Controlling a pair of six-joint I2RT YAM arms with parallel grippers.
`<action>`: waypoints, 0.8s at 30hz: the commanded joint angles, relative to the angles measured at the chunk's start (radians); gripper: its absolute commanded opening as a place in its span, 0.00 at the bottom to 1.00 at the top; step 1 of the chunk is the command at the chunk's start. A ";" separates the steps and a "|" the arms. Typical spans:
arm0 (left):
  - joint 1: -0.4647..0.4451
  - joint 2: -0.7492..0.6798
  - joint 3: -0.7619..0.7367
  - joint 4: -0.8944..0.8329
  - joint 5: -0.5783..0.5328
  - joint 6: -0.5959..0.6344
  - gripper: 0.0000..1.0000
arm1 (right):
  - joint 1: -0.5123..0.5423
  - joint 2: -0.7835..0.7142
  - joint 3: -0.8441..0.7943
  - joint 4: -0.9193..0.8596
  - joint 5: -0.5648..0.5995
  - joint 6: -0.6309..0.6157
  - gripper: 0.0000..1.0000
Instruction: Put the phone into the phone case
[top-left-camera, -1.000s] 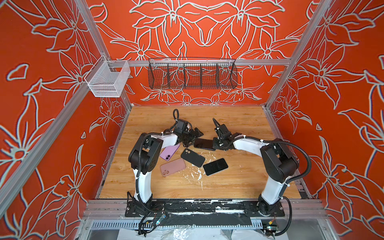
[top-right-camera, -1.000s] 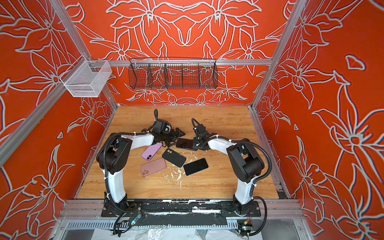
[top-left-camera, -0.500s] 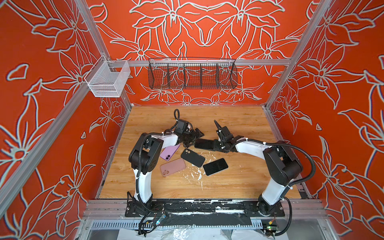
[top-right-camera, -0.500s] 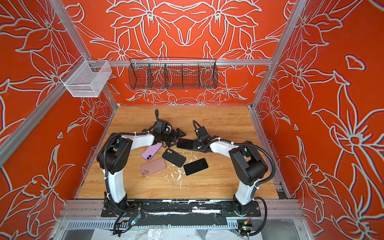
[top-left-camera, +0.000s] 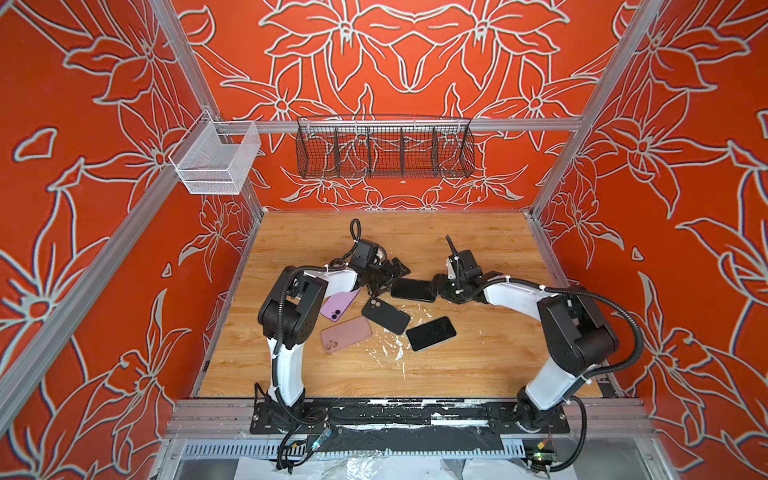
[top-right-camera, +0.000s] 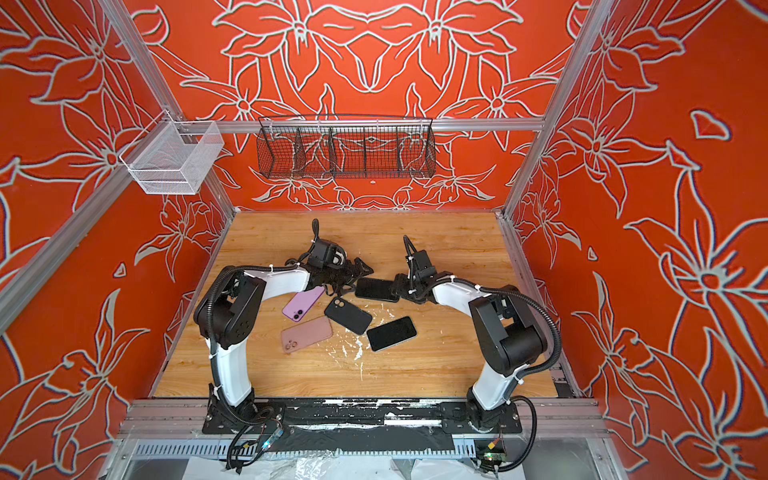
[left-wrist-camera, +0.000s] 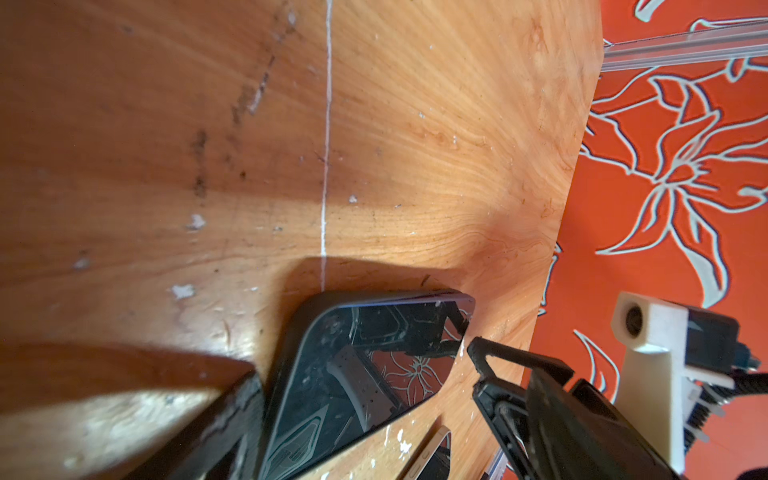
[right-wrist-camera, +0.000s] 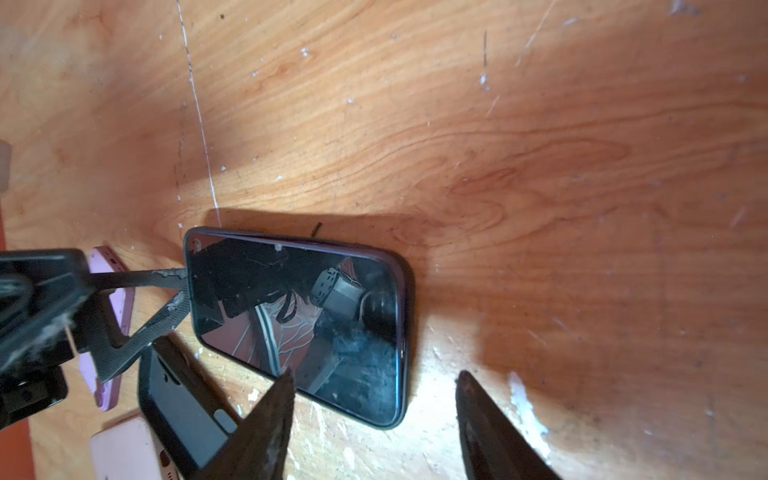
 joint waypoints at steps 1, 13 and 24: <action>-0.008 -0.001 0.009 -0.032 0.022 0.008 0.97 | -0.014 0.018 -0.015 0.048 -0.068 0.020 0.64; -0.011 0.004 0.006 -0.012 0.041 0.001 0.97 | -0.033 0.101 -0.038 0.163 -0.220 0.038 0.65; -0.016 0.016 0.003 -0.001 0.057 -0.008 0.97 | -0.039 0.042 -0.087 0.324 -0.360 0.043 0.65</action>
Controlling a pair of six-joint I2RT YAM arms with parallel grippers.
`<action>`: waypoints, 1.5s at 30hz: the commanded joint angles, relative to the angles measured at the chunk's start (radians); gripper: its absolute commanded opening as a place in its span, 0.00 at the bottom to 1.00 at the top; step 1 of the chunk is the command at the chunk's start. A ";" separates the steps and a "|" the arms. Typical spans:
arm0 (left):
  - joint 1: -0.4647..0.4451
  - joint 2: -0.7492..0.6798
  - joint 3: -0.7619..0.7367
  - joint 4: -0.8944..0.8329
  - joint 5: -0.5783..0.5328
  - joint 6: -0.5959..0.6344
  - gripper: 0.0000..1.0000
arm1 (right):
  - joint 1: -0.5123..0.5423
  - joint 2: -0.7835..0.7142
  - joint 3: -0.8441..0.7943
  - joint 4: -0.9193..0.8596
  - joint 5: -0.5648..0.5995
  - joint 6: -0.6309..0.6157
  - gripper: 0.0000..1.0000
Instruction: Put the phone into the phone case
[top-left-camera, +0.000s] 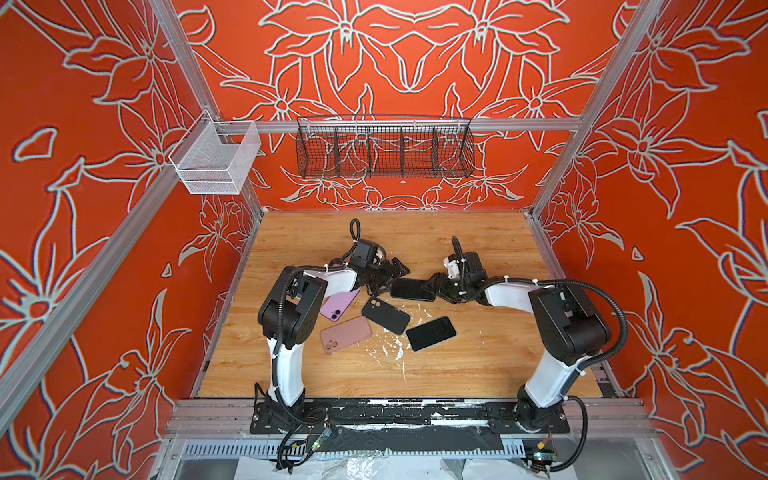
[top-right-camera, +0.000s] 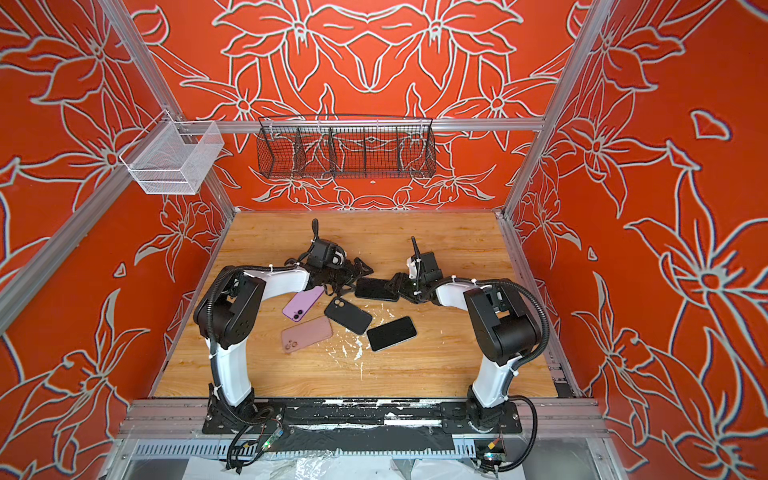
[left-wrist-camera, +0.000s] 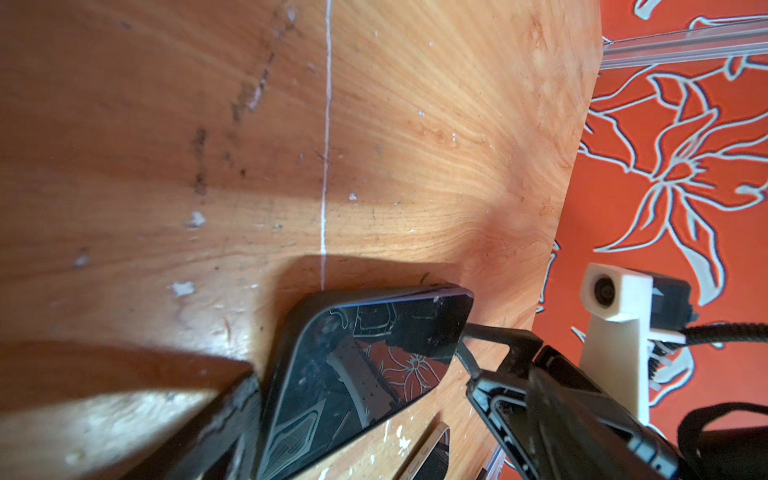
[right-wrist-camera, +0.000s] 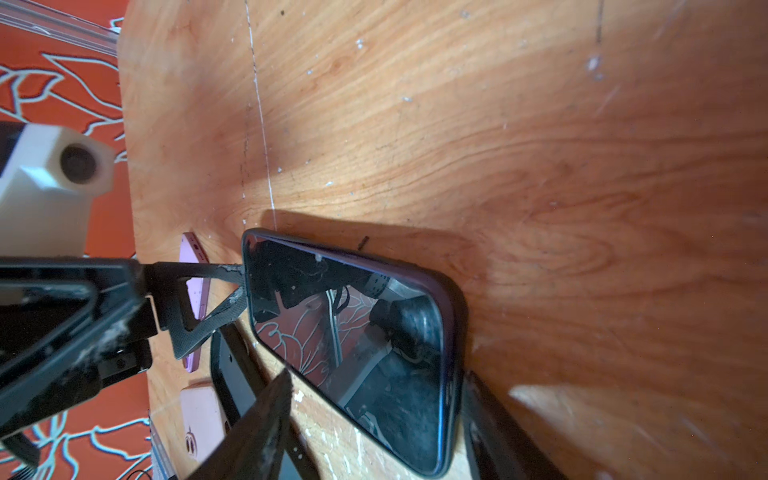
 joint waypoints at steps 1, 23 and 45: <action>-0.018 0.015 0.002 0.001 0.044 -0.007 0.97 | 0.018 -0.041 -0.019 0.081 -0.117 0.012 0.65; -0.031 0.001 -0.012 0.016 0.045 -0.016 0.97 | 0.019 -0.129 -0.128 0.372 -0.182 0.092 0.57; -0.029 -0.022 -0.017 0.020 0.035 -0.018 0.97 | 0.008 -0.197 -0.147 0.234 -0.056 0.037 0.13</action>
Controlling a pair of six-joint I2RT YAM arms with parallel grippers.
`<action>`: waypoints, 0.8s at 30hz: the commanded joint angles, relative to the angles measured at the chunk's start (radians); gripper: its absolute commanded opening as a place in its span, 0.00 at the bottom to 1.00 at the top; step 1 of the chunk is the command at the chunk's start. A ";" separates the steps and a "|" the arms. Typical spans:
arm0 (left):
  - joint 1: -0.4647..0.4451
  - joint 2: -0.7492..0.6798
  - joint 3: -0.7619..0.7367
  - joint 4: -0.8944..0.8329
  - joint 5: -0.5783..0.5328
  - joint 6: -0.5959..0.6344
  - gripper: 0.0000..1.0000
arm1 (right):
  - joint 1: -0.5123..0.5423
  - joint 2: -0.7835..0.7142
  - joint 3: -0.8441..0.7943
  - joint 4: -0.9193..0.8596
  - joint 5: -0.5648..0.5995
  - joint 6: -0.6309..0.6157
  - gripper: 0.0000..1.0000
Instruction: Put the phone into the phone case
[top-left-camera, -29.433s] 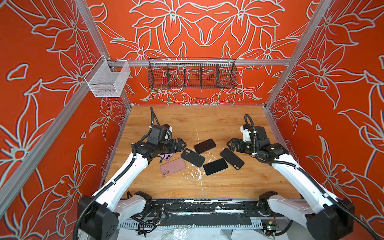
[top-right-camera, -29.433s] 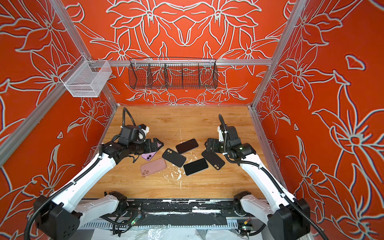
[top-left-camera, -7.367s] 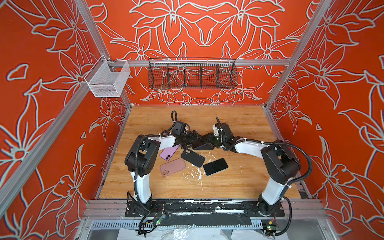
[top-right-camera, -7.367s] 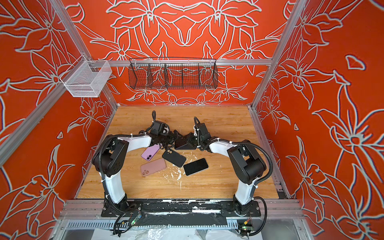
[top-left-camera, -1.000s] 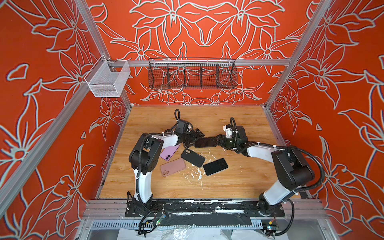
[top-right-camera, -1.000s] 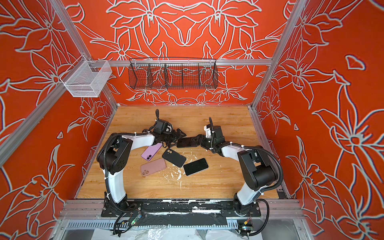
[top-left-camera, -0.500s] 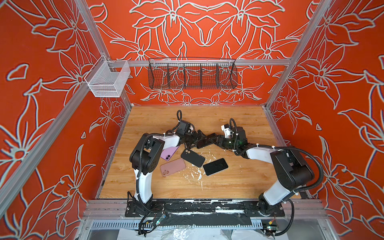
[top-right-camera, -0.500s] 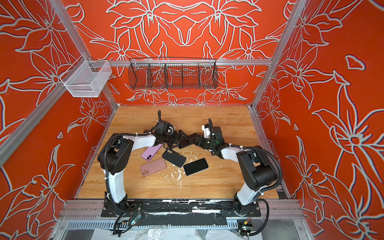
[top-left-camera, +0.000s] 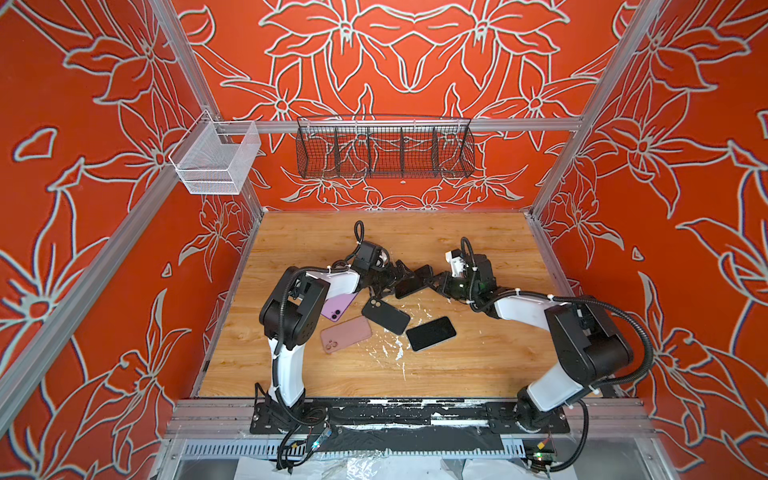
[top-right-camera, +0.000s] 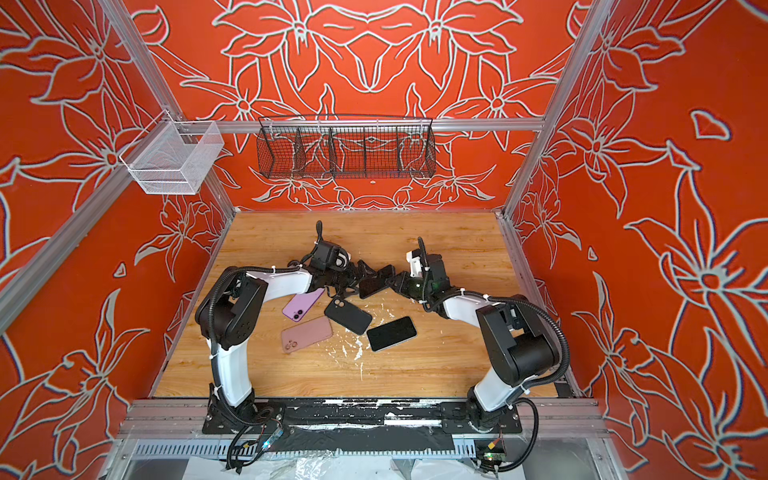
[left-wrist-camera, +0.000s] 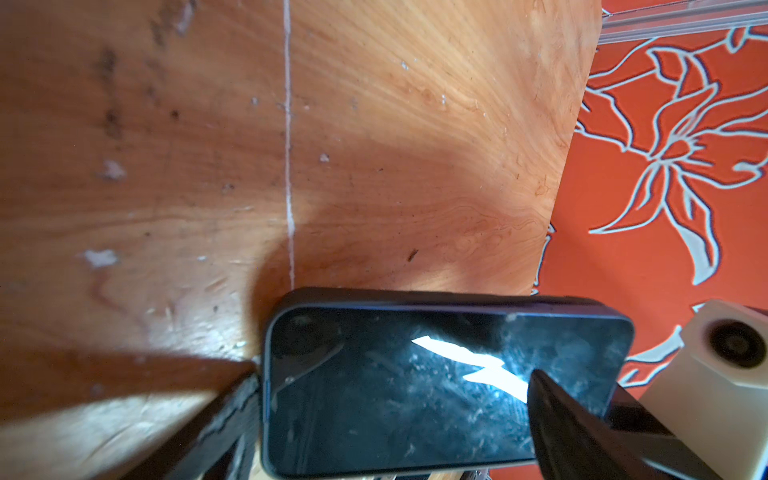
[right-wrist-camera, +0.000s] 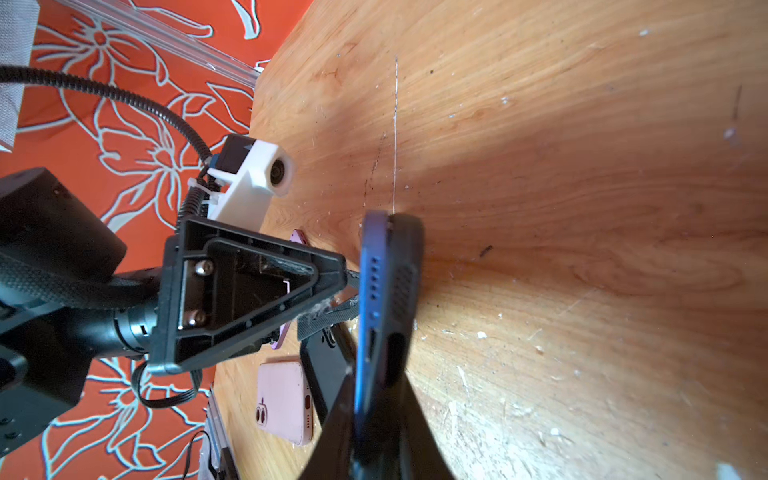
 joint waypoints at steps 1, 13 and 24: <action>-0.004 -0.024 -0.008 0.004 0.009 -0.005 0.97 | -0.002 -0.048 -0.011 -0.014 0.018 -0.018 0.11; 0.014 -0.116 -0.021 0.001 0.004 0.005 0.97 | -0.029 -0.215 -0.026 -0.076 0.025 -0.025 0.00; 0.032 -0.385 -0.058 0.046 0.122 0.119 0.97 | -0.129 -0.473 -0.042 -0.143 -0.142 0.087 0.00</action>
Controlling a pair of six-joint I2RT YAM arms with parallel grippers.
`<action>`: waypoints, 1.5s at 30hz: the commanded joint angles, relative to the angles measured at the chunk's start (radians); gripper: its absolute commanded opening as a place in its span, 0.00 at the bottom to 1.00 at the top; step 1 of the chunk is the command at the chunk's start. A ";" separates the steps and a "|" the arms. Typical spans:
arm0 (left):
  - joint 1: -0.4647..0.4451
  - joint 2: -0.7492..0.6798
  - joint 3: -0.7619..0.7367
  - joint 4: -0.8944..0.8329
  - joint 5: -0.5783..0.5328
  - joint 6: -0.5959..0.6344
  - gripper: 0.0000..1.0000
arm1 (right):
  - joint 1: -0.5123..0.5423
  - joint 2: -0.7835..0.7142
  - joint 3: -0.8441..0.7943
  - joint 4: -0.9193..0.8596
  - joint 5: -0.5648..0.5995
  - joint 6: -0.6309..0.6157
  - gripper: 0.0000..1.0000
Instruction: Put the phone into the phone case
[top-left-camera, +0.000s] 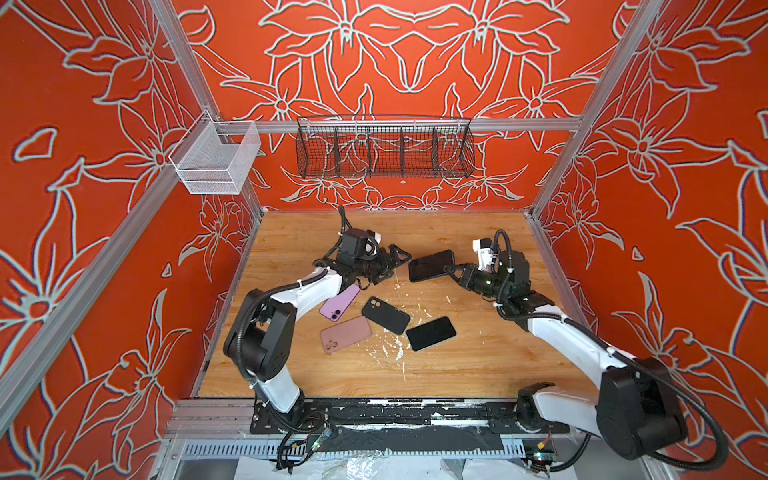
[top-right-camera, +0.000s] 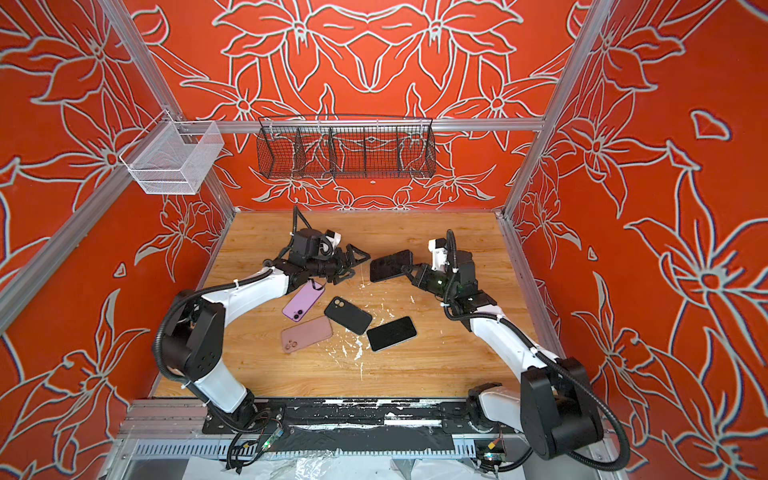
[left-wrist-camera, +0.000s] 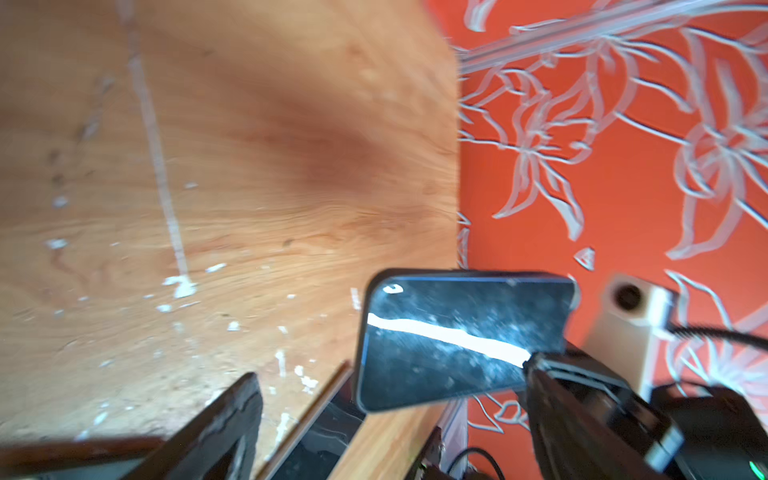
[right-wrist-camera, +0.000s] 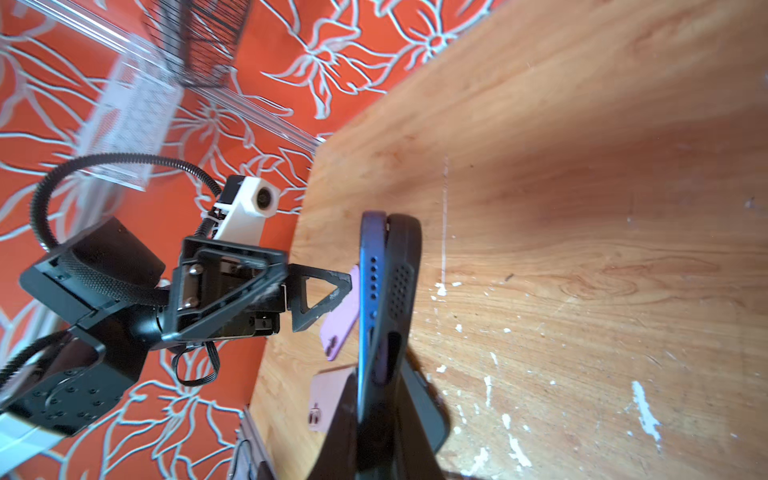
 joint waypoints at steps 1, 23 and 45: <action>0.001 -0.063 0.006 0.034 0.090 0.082 0.97 | -0.020 -0.066 0.001 0.025 -0.117 0.078 0.00; -0.043 -0.038 -0.142 0.712 0.191 -0.207 0.75 | -0.034 -0.127 -0.067 0.287 -0.169 0.396 0.00; -0.084 0.034 -0.074 0.798 0.101 -0.251 0.20 | -0.033 -0.164 -0.147 0.329 -0.172 0.446 0.00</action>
